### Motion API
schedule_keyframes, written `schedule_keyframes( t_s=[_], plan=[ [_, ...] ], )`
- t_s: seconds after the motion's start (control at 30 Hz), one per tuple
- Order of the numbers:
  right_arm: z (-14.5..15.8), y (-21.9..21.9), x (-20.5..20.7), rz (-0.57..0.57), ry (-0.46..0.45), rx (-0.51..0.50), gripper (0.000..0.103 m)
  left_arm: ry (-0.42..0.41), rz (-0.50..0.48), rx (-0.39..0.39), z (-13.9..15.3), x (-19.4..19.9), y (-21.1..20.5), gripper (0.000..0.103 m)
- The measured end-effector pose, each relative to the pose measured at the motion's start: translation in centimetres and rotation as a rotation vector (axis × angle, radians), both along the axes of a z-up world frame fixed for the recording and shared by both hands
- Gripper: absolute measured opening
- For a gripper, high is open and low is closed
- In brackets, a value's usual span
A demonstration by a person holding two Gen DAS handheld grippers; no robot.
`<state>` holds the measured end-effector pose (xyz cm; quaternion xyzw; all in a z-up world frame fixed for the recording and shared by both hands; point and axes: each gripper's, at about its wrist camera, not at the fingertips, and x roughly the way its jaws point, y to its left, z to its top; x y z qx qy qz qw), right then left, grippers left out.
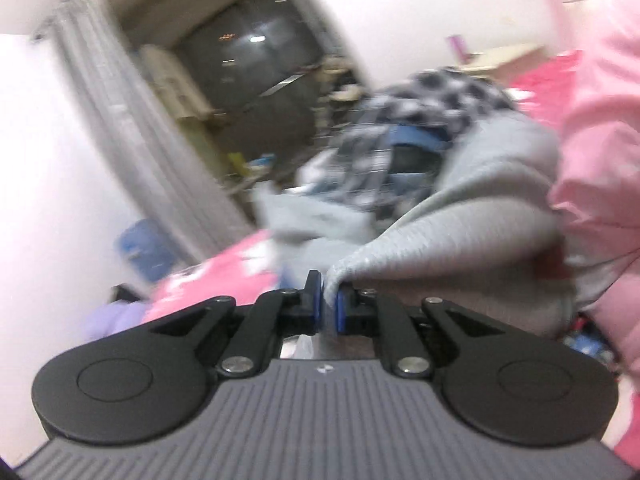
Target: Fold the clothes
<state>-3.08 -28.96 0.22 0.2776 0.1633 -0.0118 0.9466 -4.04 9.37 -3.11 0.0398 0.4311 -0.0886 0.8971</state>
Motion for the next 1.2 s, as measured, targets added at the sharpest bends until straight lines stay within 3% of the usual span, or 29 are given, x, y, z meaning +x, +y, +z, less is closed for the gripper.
schedule_keyframes(
  t_s=[0.13, 0.27, 0.43, 0.57, 0.67, 0.73, 0.8, 0.9, 0.97, 1.1, 1.13, 1.17, 1.2],
  plan=[
    [1.1, 3.8, -3.8, 0.108, 0.041, -0.005, 0.006, -0.025, 0.067, 0.041, 1.9, -2.6, 3.3, 0.004],
    [-0.1, 7.7, -6.5, 0.208, 0.139, 0.046, 0.006, -0.007, 0.151, 0.097, 2.5, -5.1, 6.7, 0.004],
    [-4.0, 11.1, -6.7, 0.301, 0.307, 0.054, 0.010, 0.138, 0.183, 0.078, 0.7, -5.9, 9.8, 0.007],
    [-5.9, 12.1, -5.5, 0.345, 0.505, -0.031, 0.017, 0.140, 0.133, 0.103, 1.5, -6.1, 9.2, 0.026],
    [-4.3, 10.0, -6.8, 0.353, 0.522, -0.005, 0.043, 0.141, 0.096, 0.121, 2.1, -6.3, 8.7, 0.059],
    [-2.5, 7.8, -8.9, 0.318, 0.471, 0.023, 0.082, 0.080, 0.057, 0.126, 3.6, -6.7, 7.9, 0.063],
    [-1.0, 4.9, -10.3, 0.233, 0.380, 0.065, 0.090, 0.039, 0.021, 0.112, 4.4, -6.6, 6.6, 0.072],
    [-0.6, 0.8, -10.5, 0.082, 0.274, 0.105, 0.102, -0.016, -0.055, 0.054, 4.3, -5.2, 3.3, 0.076],
    [-2.2, -1.6, -8.5, -0.052, 0.276, 0.089, 0.102, -0.025, -0.119, -0.001, 3.2, -3.5, -0.1, 0.076],
    [-7.3, -5.1, -2.9, -0.247, 0.332, 0.171, 0.102, 0.043, -0.267, -0.089, -0.5, 0.5, -8.2, 0.075],
    [-8.4, -5.8, -1.9, -0.284, 0.335, 0.201, 0.102, 0.064, -0.292, -0.080, -1.6, 1.4, -10.2, 0.074],
    [-9.5, -6.3, -1.1, -0.300, 0.325, 0.226, 0.101, 0.086, -0.316, -0.072, -2.7, 2.2, -12.2, 0.064],
    [-10.5, -6.7, -0.4, -0.316, 0.314, 0.250, 0.096, 0.124, -0.308, -0.058, -3.6, 2.8, -13.2, 0.046]
  ],
)
